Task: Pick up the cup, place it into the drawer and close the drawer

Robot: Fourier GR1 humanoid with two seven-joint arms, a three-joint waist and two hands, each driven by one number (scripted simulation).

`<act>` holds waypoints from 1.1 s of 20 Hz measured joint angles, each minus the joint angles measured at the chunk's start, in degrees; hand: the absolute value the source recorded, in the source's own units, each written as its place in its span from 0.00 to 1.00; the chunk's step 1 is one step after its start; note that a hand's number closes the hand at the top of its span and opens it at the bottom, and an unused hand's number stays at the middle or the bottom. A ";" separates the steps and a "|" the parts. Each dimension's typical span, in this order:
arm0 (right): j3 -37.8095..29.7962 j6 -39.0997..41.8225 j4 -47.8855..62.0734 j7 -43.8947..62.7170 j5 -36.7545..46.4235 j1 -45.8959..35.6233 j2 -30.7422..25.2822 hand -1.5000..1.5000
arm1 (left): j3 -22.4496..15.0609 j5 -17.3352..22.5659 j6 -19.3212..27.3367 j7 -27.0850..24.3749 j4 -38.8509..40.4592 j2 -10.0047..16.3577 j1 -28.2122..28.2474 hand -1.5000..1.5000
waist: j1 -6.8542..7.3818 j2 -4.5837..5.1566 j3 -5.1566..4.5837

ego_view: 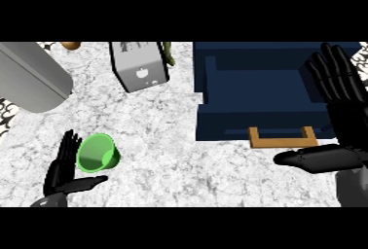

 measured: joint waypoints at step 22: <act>-2.31 1.35 1.65 0.97 -1.94 -2.01 -1.70 0.00 | -0.99 -1.40 -1.56 -3.50 2.44 -2.95 -5.35 1.00 | -0.51 0.36 -0.12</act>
